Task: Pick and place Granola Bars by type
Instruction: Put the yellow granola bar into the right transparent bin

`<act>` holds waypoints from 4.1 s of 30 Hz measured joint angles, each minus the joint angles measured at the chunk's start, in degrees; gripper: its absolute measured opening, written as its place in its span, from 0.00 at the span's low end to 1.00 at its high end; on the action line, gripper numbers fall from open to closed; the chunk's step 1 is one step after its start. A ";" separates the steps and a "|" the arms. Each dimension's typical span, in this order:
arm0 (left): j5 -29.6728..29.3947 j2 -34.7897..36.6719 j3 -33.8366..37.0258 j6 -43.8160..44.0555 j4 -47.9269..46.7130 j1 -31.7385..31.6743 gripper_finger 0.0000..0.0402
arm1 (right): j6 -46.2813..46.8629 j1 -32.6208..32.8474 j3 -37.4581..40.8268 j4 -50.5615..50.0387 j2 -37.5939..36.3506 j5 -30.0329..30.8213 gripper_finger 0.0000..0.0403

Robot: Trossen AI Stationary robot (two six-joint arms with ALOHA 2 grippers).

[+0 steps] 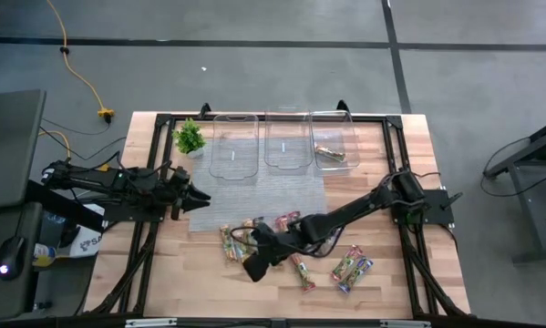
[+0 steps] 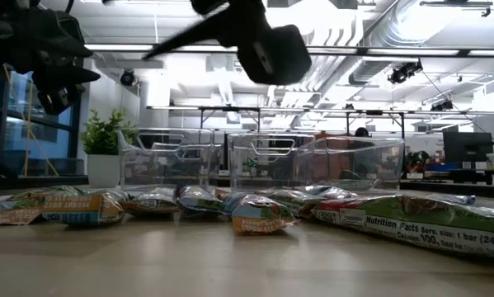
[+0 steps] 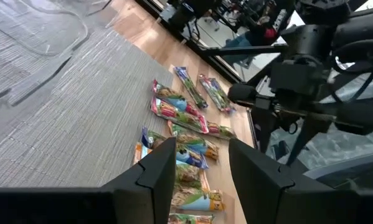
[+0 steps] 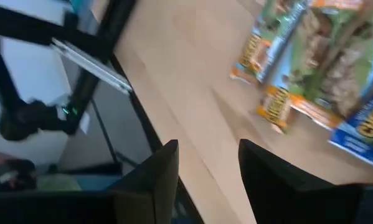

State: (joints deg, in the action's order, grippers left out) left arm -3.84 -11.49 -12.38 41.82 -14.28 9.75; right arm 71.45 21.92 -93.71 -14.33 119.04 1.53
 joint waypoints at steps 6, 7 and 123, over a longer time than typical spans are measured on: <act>-0.09 0.00 0.00 0.00 -0.02 0.01 0.35 | 10.35 0.91 -0.02 -2.75 -0.02 3.11 0.37; -0.10 0.00 0.00 0.00 -0.01 0.01 0.35 | 11.49 0.91 -0.02 -3.78 -0.02 2.51 0.37; 0.60 -0.02 0.00 -1.07 -2.60 0.01 0.35 | -10.38 -33.48 4.98 -59.53 -33.05 12.03 0.14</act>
State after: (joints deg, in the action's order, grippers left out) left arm -3.23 -11.51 -12.38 40.75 -16.88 9.76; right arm 61.07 -11.56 -88.73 -73.86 86.00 13.56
